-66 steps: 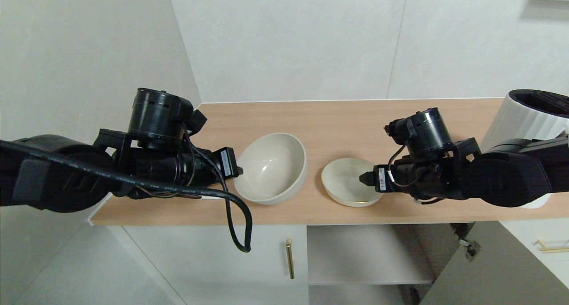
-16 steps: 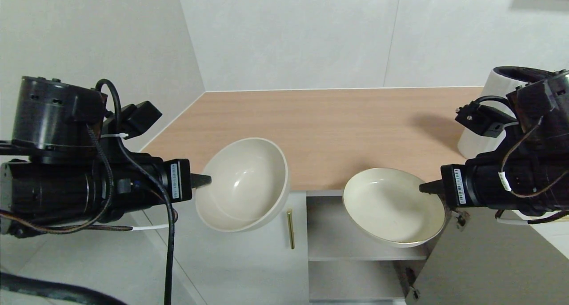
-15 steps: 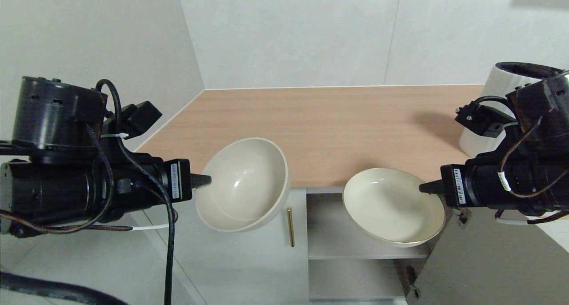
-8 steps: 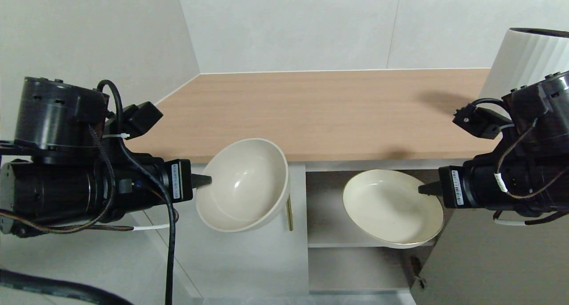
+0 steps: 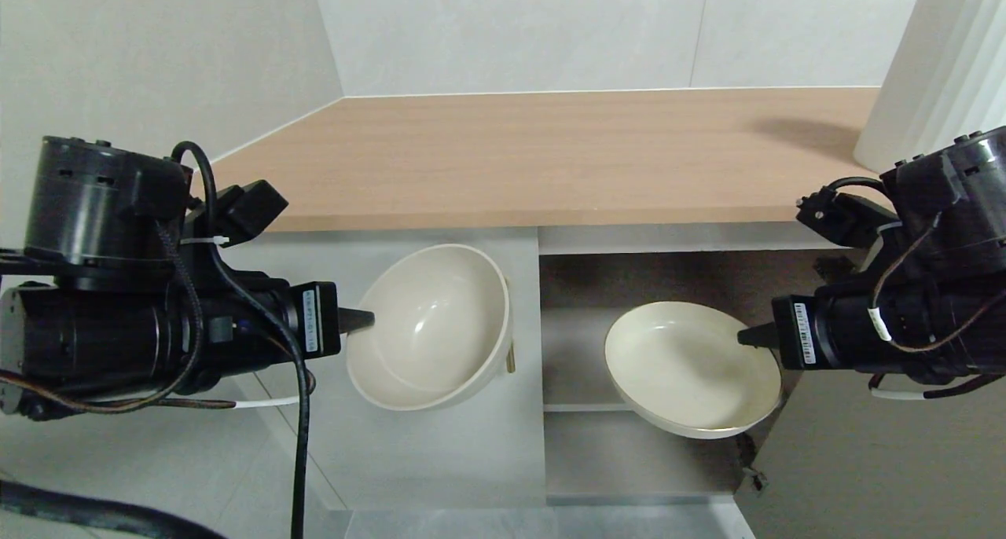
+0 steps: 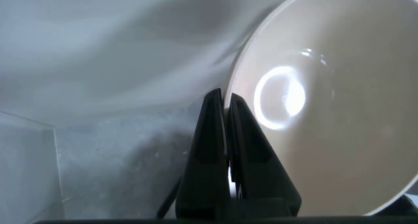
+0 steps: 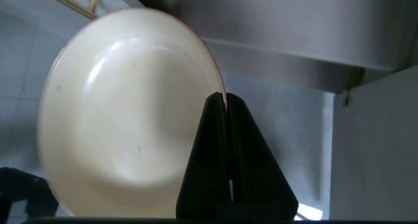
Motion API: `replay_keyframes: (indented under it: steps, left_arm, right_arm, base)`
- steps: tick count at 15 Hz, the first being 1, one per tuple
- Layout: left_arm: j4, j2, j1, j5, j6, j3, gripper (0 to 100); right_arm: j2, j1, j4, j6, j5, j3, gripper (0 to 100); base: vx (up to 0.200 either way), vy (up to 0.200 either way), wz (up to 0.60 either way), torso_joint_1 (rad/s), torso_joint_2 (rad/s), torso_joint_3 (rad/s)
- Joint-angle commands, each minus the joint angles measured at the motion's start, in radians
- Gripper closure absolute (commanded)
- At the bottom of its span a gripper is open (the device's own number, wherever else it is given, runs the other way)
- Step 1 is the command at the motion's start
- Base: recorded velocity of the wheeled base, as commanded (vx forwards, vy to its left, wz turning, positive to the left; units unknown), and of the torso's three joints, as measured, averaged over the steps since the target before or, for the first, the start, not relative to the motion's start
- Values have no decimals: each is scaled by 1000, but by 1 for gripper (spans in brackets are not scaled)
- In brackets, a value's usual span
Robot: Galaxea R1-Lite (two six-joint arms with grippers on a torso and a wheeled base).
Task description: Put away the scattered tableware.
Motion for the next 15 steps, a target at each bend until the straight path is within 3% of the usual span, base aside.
replay_keyframes:
  steps: [1, 8, 15]
  left_arm:
    - [0, 0, 0, 0, 0, 0, 100]
    - [0, 1, 0, 0, 0, 0, 100]
    - [-2, 1, 0, -1, 1, 0, 100]
  right_arm:
    - [9, 0, 0, 0, -1, 0, 100]
    - [57, 5, -5, 0, 1, 11, 100]
    - [301, 17, -58, 2, -5, 12, 100]
  base:
    - [0, 0, 0, -27, 124, 110]
    - [0, 0, 0, -3, 11, 7]
    - [0, 0, 0, 0, 0, 0]
